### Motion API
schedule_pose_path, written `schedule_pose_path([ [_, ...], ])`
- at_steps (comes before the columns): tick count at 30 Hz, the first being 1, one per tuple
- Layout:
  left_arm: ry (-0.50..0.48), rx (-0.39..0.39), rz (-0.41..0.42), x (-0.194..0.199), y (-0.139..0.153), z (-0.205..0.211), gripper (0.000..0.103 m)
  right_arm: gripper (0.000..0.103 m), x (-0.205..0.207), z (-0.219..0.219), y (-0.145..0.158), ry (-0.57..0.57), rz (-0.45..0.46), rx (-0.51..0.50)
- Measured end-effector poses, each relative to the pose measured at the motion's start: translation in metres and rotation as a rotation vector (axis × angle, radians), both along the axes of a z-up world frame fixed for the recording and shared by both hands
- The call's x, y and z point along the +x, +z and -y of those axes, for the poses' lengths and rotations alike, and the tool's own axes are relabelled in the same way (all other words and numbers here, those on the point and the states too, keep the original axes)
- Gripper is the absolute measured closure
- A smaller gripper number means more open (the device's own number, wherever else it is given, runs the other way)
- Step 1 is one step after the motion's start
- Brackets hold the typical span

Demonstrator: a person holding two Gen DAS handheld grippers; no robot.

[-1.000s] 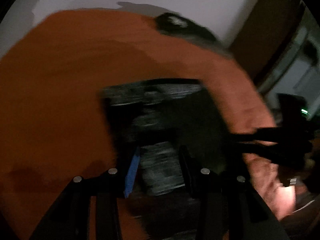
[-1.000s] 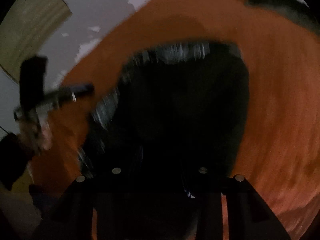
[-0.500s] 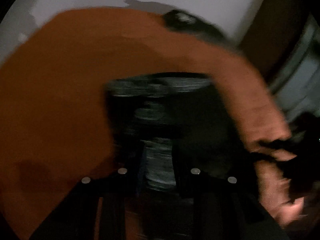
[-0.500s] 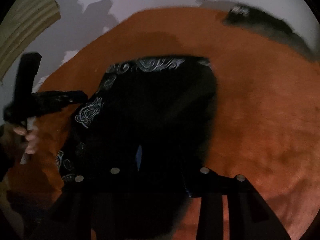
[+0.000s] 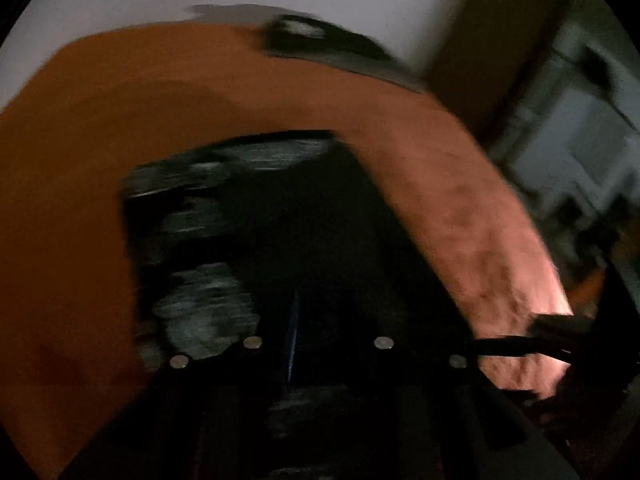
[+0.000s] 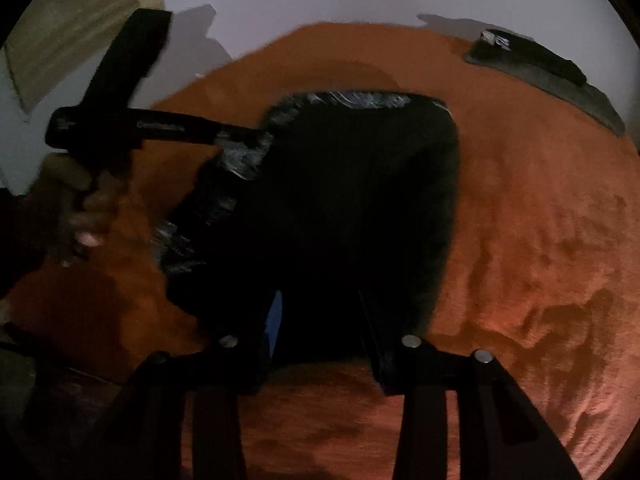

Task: Fold clothes

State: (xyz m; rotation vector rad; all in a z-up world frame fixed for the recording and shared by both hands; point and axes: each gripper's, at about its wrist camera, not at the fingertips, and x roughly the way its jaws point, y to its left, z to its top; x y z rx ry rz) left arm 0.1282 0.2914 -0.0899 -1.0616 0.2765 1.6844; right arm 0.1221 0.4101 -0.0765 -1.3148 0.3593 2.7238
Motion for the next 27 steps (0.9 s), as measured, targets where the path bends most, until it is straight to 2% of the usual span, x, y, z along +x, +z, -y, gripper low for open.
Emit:
schedule_pose_path([
  [1,-0.043,-0.013,-0.027,0.008,-0.004,-0.009,0.081,0.063,0.000,0.003,0.000,0.015,-0.003,-0.001],
  [2,-0.067,-0.061,-0.094,0.019,-0.011,-0.020,0.081,0.063,-0.001,0.008,-0.003,0.034,0.002,0.007],
  [4,-0.029,-0.180,-0.190,0.017,-0.033,-0.031,0.081,0.063,-0.003,0.016,-0.010,0.072,0.017,0.024],
  [5,-0.006,-0.201,-0.176,0.007,-0.045,-0.031,0.083,0.063,-0.004,0.023,-0.019,0.086,0.057,0.057],
  [7,0.017,-0.163,-0.137,-0.007,-0.050,-0.024,0.092,0.063,-0.005,0.030,-0.036,0.083,0.111,0.080],
  [9,0.045,-0.158,-0.140,-0.012,-0.048,-0.020,0.099,0.063,-0.001,0.030,-0.044,0.067,0.146,0.078],
  [12,0.087,-0.145,-0.088,-0.017,-0.044,-0.013,0.100,0.063,0.006,0.021,-0.046,0.029,0.154,0.026],
  [15,0.119,-0.142,-0.116,-0.016,-0.035,-0.011,0.100,0.063,0.008,0.008,-0.032,-0.019,0.093,-0.014],
  [18,0.134,-0.148,-0.172,-0.011,-0.025,-0.008,0.093,0.062,0.005,0.001,-0.015,-0.036,0.016,0.007],
  [20,0.106,-0.152,-0.119,-0.003,-0.023,-0.006,0.090,0.056,0.002,0.001,-0.014,-0.027,0.011,0.028],
  [23,0.072,-0.139,-0.051,0.024,-0.016,-0.006,0.084,0.054,0.001,0.003,-0.030,-0.002,0.104,0.013],
  [27,0.052,-0.143,-0.056,0.043,-0.019,0.003,0.072,0.054,0.016,0.003,-0.036,0.023,0.143,-0.092],
])
